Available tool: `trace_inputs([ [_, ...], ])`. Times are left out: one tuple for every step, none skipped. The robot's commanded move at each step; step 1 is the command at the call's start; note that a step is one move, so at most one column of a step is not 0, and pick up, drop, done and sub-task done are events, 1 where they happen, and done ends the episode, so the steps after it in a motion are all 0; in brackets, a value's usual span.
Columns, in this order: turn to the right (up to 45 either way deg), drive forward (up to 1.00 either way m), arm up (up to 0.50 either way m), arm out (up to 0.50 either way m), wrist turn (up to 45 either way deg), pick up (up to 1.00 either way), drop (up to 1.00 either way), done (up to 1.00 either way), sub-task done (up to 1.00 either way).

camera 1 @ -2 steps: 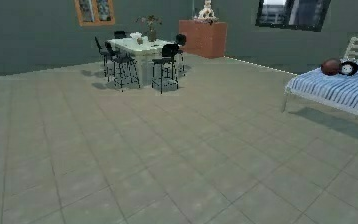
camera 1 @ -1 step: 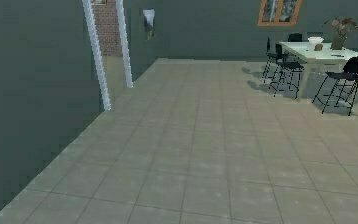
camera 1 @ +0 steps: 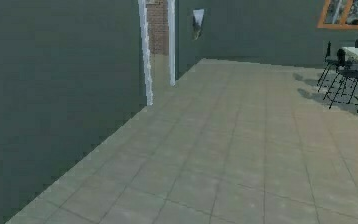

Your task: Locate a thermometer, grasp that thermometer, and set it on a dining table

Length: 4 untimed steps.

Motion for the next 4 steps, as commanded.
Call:
trace_inputs([
  [0.0, 0.75, 0.0, 0.0, 0.0, 0.0, 0.0, 0.0, 0.0],
  [-45.0, 0.0, 0.0, 0.0, 0.0, 0.0, 0.0, 0.0, 0.0],
  [-6.0, 0.0, 0.0, 0.0, 0.0, 0.0, 0.0, 0.0, 0.0],
  [0.0, 0.7, 0.0, 0.0, 0.0, 0.0, 0.0, 0.0, 0.0],
])
